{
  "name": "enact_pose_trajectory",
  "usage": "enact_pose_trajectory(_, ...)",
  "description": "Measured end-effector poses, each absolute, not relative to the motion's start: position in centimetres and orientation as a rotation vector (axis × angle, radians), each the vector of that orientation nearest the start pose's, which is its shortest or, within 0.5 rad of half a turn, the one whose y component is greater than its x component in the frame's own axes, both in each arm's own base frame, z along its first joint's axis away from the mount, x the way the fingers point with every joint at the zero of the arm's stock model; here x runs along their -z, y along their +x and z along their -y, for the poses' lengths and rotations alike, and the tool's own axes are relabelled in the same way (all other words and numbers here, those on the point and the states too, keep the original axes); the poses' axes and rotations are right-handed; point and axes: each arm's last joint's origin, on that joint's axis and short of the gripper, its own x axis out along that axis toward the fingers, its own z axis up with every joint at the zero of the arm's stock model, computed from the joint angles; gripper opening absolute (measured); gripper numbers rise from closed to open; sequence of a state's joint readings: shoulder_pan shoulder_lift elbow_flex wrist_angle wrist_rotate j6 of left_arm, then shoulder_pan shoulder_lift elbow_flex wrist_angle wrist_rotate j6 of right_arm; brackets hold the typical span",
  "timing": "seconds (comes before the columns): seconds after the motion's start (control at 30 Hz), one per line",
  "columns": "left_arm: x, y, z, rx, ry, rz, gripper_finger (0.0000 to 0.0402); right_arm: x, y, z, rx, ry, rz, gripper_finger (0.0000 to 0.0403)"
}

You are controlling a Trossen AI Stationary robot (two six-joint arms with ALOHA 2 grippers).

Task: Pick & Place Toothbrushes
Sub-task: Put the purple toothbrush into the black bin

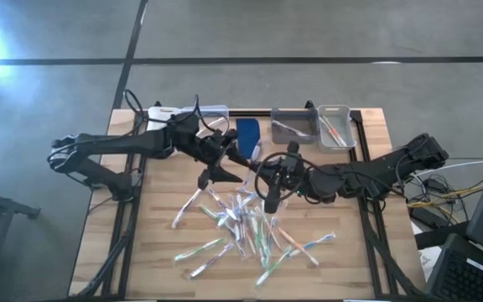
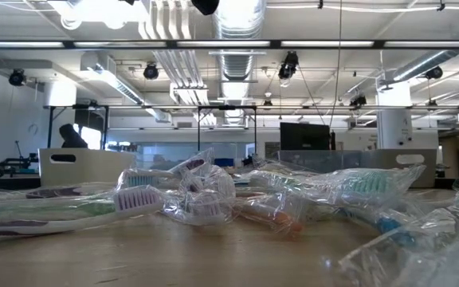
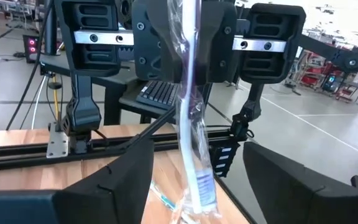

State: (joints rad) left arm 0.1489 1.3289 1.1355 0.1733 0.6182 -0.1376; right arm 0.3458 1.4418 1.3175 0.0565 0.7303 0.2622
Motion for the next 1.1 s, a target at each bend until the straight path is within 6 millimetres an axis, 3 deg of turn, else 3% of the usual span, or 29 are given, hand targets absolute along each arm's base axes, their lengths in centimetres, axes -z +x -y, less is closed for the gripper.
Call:
enact_pose_trajectory(0.4, -36.9, 31.7, -3.0, 0.502, -0.151, -0.03, 0.0236, -38.8, 31.4, -8.9, 0.39, 0.219, -0.011, 0.001)
enact_pose_trajectory(0.93, -36.9, 31.8, -3.0, 0.506, -0.162, -0.038, 0.0024, -38.8, 31.4, -8.9, 0.374, 0.228, -0.01, 0.0011)
enact_pose_trajectory(1.1, -36.9, 31.8, -3.0, 0.504, -0.183, -0.045, 0.002, -38.8, 31.4, -8.9, 0.375, 0.25, -0.005, 0.0038)
